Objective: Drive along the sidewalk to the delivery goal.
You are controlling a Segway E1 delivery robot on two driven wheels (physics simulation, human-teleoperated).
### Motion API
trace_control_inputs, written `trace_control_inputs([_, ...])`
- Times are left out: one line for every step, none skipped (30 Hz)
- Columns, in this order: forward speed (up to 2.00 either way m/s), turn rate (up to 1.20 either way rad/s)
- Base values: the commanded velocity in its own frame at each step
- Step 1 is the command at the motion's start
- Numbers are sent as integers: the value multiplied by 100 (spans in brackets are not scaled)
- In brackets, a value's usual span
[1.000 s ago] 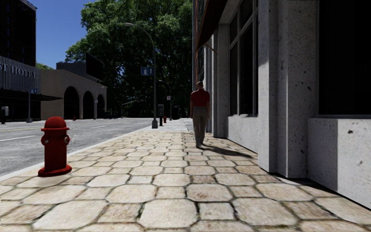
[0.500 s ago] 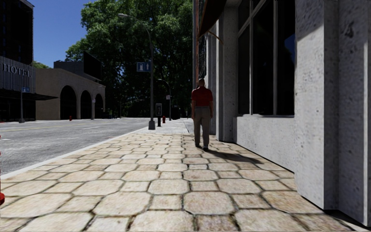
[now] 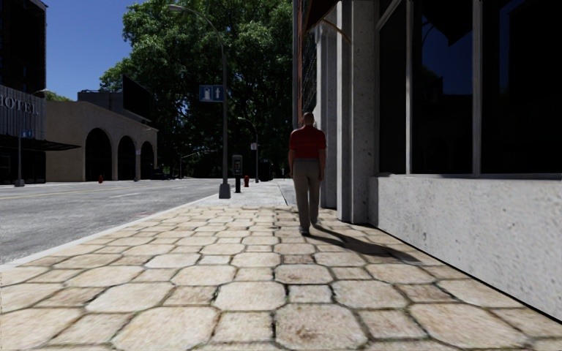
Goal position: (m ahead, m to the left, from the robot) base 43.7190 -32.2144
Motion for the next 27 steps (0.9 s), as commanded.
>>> trace_control_inputs([200,12])
trace_control_inputs([200,20])
trace_control_inputs([200,20])
trace_control_inputs([200,21])
trace_control_inputs([200,21])
trace_control_inputs([200,21])
trace_control_inputs([200,22])
trace_control_inputs([200,22])
trace_control_inputs([200,22])
trace_control_inputs([200,22])
trace_control_inputs([200,22])
trace_control_inputs([200,23])
trace_control_inputs([200,23])
trace_control_inputs([200,24])
trace_control_inputs([200,24])
trace_control_inputs([200,24])
trace_control_inputs([200,25])
trace_control_inputs([200,26])
trace_control_inputs([200,26])
trace_control_inputs([200,26])
trace_control_inputs([200,26])
trace_control_inputs([200,27])
trace_control_inputs([200,27])
trace_control_inputs([200,27])
trace_control_inputs([200,27])
trace_control_inputs([200,27])
trace_control_inputs([200,27])
